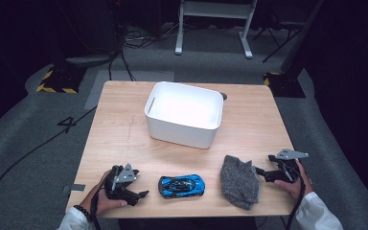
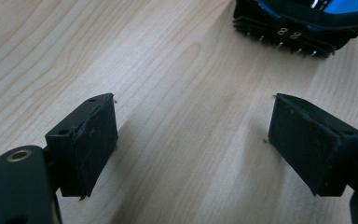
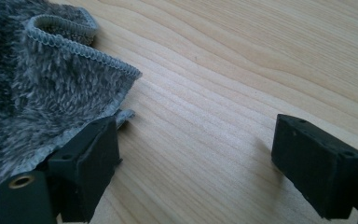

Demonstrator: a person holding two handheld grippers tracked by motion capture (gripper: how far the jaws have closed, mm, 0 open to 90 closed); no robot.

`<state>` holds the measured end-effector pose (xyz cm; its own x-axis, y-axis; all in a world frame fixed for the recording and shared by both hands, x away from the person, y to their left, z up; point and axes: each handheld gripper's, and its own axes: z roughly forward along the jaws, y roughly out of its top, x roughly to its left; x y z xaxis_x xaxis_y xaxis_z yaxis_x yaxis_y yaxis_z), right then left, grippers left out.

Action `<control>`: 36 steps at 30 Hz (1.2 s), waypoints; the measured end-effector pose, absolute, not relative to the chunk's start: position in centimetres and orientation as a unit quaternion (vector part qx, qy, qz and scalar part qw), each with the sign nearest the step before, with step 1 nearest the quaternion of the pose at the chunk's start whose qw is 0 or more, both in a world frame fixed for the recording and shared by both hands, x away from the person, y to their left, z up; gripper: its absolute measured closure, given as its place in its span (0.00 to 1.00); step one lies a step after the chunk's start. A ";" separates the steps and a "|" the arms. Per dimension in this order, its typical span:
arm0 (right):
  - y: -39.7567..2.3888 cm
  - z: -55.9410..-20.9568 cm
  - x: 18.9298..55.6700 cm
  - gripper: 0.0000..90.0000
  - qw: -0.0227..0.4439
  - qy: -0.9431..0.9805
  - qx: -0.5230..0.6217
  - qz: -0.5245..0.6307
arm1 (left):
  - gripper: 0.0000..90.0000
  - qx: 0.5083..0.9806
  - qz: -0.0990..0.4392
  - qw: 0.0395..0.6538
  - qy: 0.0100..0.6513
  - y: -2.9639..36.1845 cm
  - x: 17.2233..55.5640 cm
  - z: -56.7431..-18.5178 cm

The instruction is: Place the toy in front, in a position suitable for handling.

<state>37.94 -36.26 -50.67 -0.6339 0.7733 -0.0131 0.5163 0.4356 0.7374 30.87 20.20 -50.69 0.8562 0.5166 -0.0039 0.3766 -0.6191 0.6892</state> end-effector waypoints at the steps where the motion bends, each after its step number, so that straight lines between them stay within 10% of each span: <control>1: -36.3 -50.7 37.9 0.17 0.178 0.828 0.389 0.361 | 0.17 0.894 0.096 0.358 0.250 20.1 30.8 -50.7; 36: -36.1 -50.6 38.1 0.17 0.179 0.828 0.391 0.359 | 0.08 0.917 0.062 0.353 0.174 13.6 31.5 -50.7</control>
<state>38.10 -36.11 -50.64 -0.6293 0.7770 -0.0155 0.5197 0.4356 0.7349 31.49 13.55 -50.68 0.9317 0.3630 -0.0090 0.2755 -0.6904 0.6690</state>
